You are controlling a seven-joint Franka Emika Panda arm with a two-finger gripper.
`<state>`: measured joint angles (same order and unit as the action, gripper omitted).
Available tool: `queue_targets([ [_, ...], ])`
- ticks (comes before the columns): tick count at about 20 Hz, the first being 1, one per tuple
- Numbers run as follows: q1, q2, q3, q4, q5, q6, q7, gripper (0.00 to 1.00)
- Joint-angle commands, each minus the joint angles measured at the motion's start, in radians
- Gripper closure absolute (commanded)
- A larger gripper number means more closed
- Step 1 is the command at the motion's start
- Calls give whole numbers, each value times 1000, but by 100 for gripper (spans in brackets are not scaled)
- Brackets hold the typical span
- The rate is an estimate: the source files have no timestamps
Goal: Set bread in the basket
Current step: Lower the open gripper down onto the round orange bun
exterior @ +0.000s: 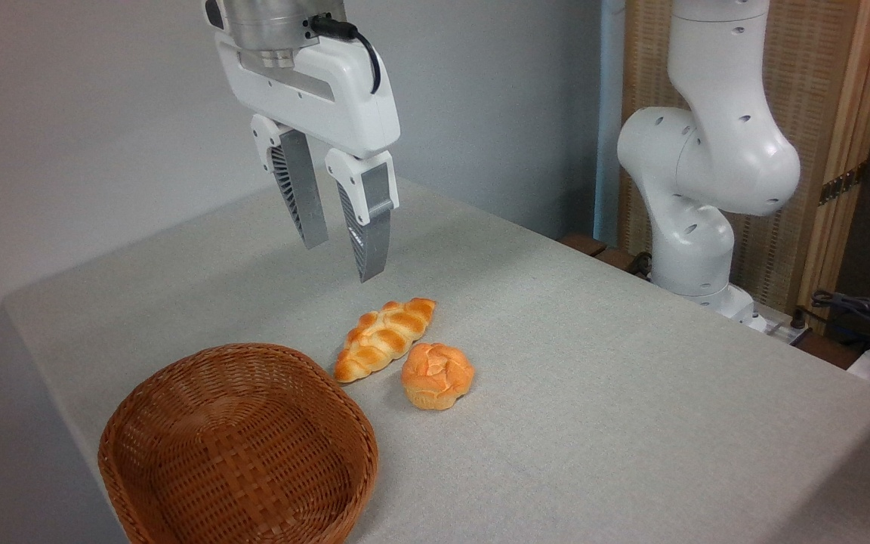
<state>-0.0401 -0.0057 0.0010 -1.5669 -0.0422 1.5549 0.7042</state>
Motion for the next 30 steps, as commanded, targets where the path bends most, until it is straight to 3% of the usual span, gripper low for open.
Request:
queue_targets([
  [1, 8, -7, 2, 2, -21, -6, 11, 0],
  [14, 8, -23, 4, -36, -10, 2, 11, 0],
  [19, 8, -105, 4, -180, -8, 85, 11, 0],
  [24, 8, -235, 4, -416, -5, 183, 37, 0],
  [27, 6, -254, 1, -496, -4, 227, 47, 0],
  [30, 3, -251, -15, -548, 44, 287, 46, 0],
])
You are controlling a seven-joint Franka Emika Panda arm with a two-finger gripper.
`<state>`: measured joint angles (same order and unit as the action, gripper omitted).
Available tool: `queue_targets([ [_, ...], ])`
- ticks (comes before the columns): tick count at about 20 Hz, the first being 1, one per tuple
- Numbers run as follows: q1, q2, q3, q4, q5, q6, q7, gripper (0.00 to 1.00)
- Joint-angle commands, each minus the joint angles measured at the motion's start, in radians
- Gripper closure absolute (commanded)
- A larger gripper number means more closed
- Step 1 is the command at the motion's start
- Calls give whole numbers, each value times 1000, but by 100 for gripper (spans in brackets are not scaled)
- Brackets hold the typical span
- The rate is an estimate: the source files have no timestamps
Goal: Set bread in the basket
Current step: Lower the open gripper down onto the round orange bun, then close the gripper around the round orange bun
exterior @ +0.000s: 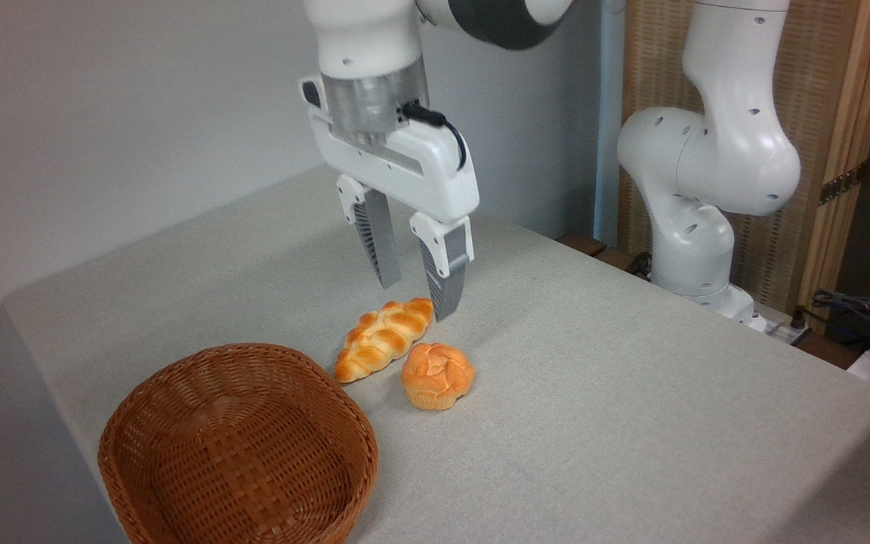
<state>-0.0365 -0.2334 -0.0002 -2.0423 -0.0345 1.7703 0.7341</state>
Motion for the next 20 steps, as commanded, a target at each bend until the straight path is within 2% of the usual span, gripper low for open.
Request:
queue_targets([
  [1, 0, -21, -30, -96, 38, 99, 16, 0],
  [5, 0, -18, -72, -176, 71, 201, 16, 0],
  [7, 0, -9, -84, -183, 90, 210, 16, 0],
  [13, 0, -6, -89, -220, 96, 233, 18, 0],
  [16, 0, -6, -89, -234, 140, 235, 16, 0],
  [20, 0, 8, -89, -249, 140, 259, 16, 0],
])
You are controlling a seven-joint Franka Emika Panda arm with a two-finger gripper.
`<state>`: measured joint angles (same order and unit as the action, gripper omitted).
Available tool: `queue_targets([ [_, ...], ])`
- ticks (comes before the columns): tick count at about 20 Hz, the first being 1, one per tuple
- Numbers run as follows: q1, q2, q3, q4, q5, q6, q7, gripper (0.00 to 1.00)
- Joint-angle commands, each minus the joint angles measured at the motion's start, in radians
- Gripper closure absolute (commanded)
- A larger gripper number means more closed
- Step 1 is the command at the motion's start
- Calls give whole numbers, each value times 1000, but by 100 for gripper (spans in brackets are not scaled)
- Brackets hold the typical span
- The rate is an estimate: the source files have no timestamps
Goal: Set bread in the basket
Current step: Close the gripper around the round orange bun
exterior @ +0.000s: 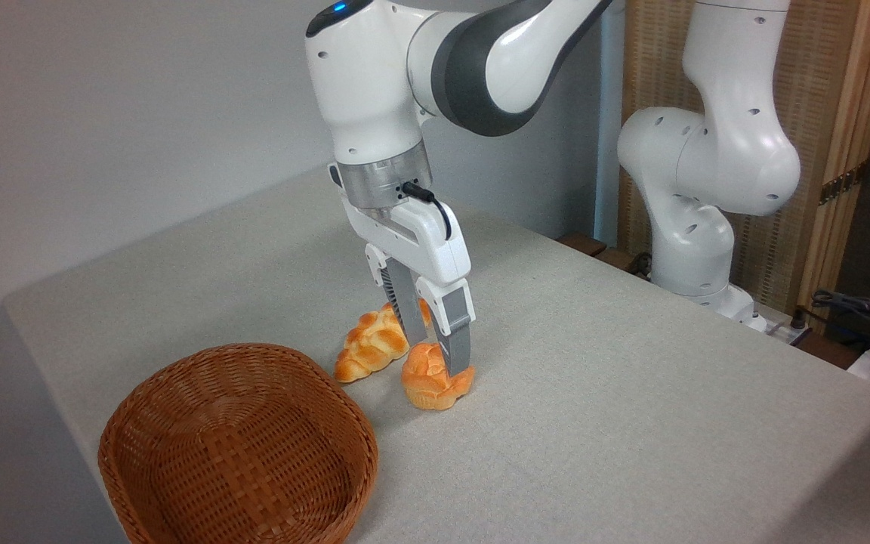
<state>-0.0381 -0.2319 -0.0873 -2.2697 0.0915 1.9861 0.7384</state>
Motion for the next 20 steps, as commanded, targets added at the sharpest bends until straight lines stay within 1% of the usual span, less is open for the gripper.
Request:
queue_targets([
  [1, 1, 8, -5, -39, 13, 63, 10, 0],
  [5, 1, 13, -25, -73, 13, 80, 7, 0],
  [6, 1, 13, -25, -73, 13, 80, 7, 2],
  [7, 1, 13, -25, -73, 11, 80, 7, 9],
  [10, 1, 11, -25, -73, 4, 80, 7, 43],
  [11, 1, 11, -25, -73, 4, 79, 7, 50],
  [12, 1, 11, -25, -73, 4, 80, 7, 55],
  [17, 1, 13, -25, -73, 4, 79, 10, 61],
  [20, 1, 11, -25, -73, 4, 79, 9, 62],
])
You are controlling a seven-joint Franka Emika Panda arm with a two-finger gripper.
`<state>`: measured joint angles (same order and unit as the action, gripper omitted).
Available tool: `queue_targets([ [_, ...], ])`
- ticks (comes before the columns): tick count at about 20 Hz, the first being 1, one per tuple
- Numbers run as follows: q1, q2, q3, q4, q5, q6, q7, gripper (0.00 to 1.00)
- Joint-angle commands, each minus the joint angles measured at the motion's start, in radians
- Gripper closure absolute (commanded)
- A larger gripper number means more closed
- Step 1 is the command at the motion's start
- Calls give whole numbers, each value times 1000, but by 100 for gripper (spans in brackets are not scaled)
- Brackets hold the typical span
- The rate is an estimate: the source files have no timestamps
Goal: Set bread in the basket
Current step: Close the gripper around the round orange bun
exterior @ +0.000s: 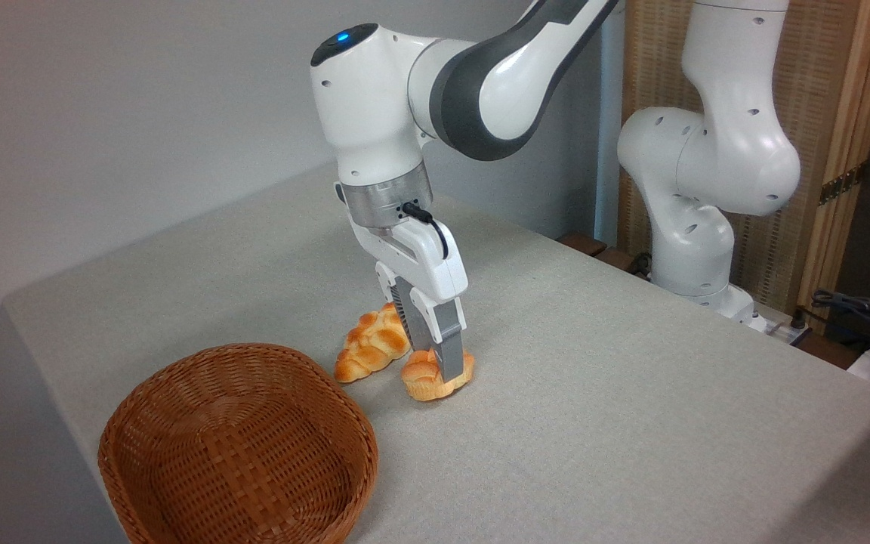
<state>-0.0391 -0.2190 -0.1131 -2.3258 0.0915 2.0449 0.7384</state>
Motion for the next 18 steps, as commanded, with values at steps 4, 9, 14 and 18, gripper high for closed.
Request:
queue_targets([
  [4, 1, -6, 1, -7, -1, -9, 1, 69],
  [9, 1, -5, 1, 40, -1, -61, 4, 71],
  [14, 1, -5, 1, 45, -1, -63, 2, 72],
  [18, 1, 0, 1, 46, -1, -63, -1, 72],
])
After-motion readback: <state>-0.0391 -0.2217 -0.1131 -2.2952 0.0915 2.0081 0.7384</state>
